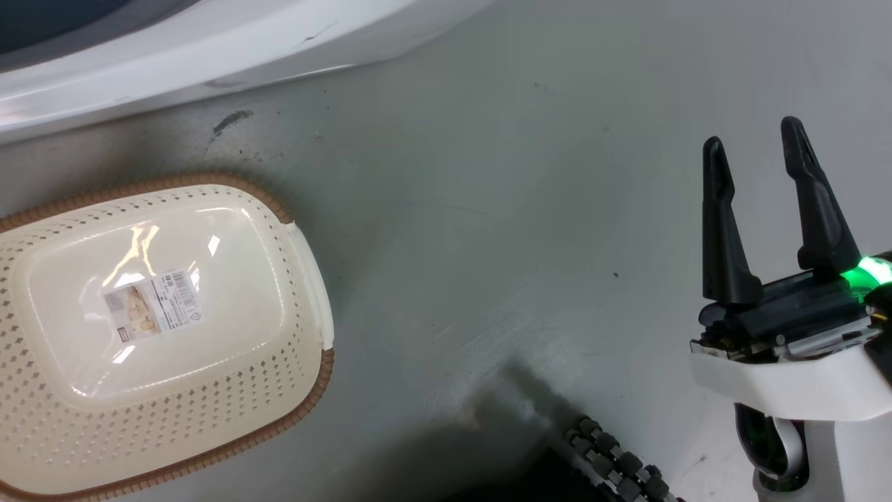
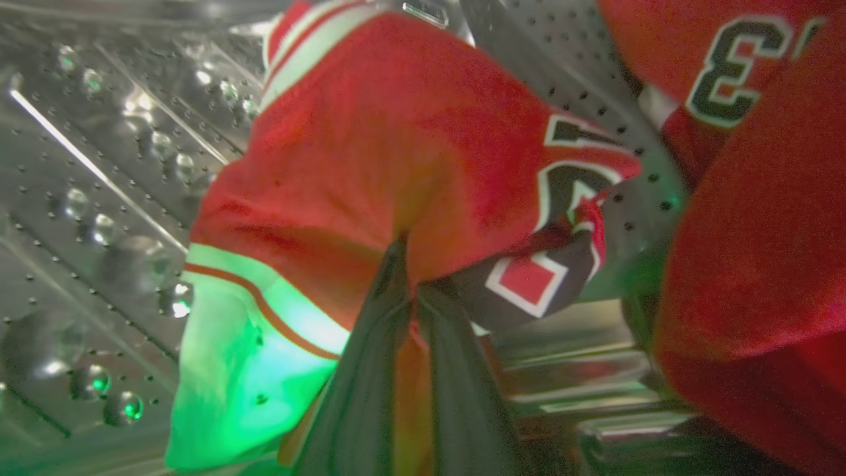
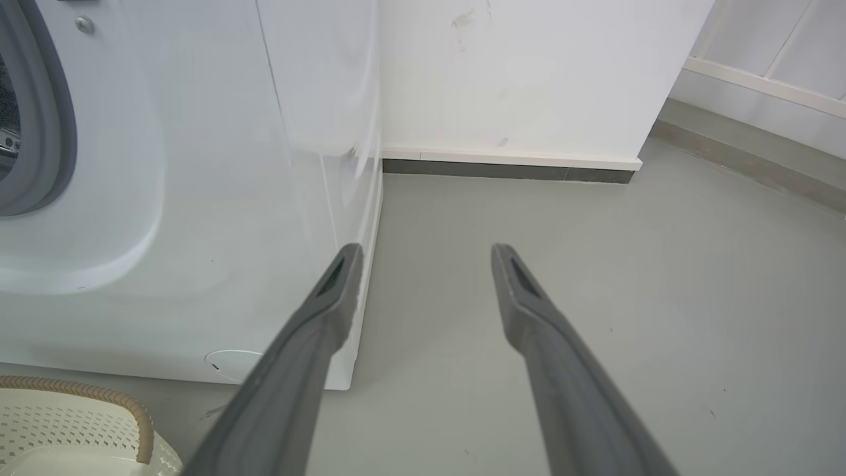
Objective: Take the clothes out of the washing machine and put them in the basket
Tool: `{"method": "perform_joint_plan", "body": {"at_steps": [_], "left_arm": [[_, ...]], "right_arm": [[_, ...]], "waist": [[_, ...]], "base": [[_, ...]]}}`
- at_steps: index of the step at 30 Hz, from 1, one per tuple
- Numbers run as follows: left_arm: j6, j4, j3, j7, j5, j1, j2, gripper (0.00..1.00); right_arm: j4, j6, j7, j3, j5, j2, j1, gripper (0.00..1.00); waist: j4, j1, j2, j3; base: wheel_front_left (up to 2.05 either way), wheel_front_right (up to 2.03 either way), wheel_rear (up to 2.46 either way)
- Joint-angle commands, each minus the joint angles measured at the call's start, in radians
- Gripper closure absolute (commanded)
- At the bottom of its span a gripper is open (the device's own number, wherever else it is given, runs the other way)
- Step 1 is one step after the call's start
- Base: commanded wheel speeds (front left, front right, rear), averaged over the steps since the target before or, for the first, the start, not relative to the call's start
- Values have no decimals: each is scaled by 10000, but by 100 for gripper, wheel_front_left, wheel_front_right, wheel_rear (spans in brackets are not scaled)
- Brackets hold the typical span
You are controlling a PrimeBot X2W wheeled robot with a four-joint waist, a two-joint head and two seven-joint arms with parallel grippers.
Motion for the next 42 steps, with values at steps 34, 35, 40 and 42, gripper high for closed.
{"method": "perform_joint_plan", "body": {"at_steps": [34, 35, 40, 42], "left_arm": [[59, -622, 505, -6217, -1934, 5291, -1799, 100], [52, -778, 484, -6229, -1923, 5504, -1828, 100], [110, -2368, 607, -6264, -2142, 6824, -2031, 100], [146, -3048, 649, -6261, -2205, 7308, -2074, 100]], "right_arm": [[509, -7, -19, -411, -1485, -8, 968, 0], [520, -7, -19, -436, -1525, -8, 1052, 0], [574, -7, -19, -552, -1708, -6, 1388, 0], [594, -7, -19, -536, -1771, -6, 1544, 0]], "waist": [[1802, 0, 0, -4108], [1862, 0, 0, -4236], [2192, 0, 0, -4857], [2304, 0, 0, -5096]], "base": [[0, 0, 0], [0, 0, 0], [0, 0, 0], [0, 0, 0]]}}
